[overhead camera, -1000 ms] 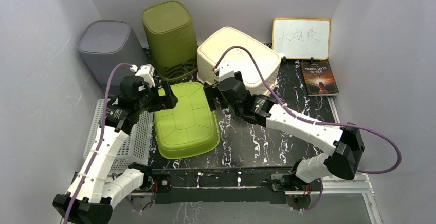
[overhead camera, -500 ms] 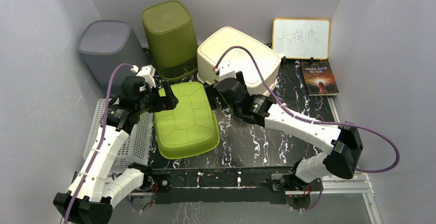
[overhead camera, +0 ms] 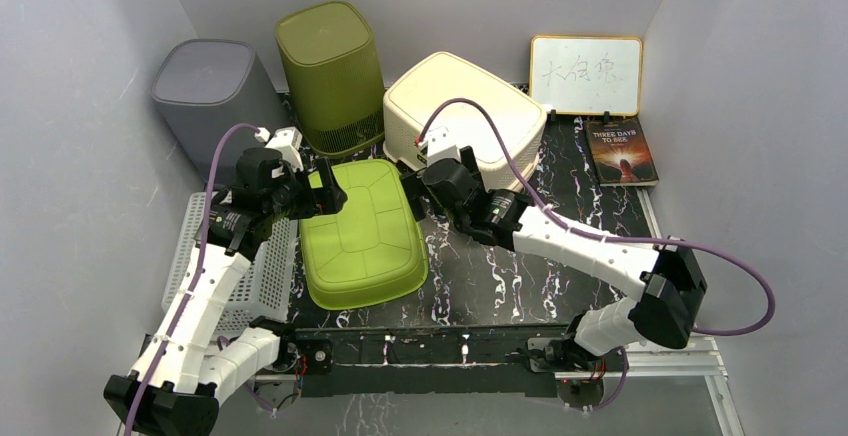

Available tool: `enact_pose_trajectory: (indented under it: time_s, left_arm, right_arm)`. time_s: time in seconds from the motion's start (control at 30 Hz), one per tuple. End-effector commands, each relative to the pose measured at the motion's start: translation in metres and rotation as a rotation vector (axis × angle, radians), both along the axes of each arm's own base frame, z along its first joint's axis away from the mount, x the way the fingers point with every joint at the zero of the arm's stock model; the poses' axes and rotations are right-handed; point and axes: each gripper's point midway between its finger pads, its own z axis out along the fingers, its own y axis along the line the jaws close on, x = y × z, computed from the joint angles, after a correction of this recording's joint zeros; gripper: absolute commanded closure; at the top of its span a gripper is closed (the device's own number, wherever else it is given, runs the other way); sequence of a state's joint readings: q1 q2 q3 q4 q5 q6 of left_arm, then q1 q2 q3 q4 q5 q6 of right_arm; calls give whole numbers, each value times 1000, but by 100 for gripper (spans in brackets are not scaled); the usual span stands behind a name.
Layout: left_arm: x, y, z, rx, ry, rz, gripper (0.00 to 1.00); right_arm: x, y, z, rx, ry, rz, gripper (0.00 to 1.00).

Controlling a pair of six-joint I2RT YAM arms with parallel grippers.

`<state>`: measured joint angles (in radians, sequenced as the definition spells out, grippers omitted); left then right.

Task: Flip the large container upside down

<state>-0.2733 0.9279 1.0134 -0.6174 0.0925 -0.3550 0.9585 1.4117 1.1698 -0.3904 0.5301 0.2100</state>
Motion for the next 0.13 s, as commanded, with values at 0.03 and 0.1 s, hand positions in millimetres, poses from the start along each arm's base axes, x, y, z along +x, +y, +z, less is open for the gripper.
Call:
enact_pose_trajectory:
  time_s: [0.03, 0.1]
  left_arm:
    - [-1, 1, 1, 7, -15, -3, 2]
    - [-2, 1, 1, 5, -13, -3, 2]
  right_arm:
    - [4, 0, 29, 74, -70, -11, 2]
    - [4, 0, 27, 66, -63, -12, 2]
